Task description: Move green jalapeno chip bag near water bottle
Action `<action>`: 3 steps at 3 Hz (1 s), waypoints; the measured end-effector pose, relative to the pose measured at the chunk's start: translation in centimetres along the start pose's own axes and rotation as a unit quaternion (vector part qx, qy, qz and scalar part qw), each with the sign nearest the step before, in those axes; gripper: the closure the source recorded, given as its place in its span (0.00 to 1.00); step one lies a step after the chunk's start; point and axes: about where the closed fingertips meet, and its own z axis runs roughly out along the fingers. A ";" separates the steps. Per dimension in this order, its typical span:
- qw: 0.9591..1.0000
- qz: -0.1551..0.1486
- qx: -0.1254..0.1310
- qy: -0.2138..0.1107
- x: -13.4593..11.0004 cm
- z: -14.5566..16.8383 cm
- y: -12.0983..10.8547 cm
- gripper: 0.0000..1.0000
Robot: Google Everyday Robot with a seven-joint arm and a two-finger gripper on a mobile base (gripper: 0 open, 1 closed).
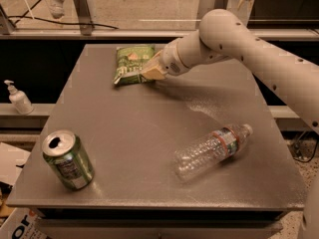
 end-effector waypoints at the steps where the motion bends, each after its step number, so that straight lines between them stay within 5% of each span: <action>1: 1.000 -0.004 0.014 0.000 0.0 -1.1 -0.5 1.00; 3: 0.999 -0.006 0.041 0.007 -0.5 -7.0 -1.2 1.00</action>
Offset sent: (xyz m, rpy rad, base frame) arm -0.0011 -0.0678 0.0553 -0.0138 -0.0788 -0.0994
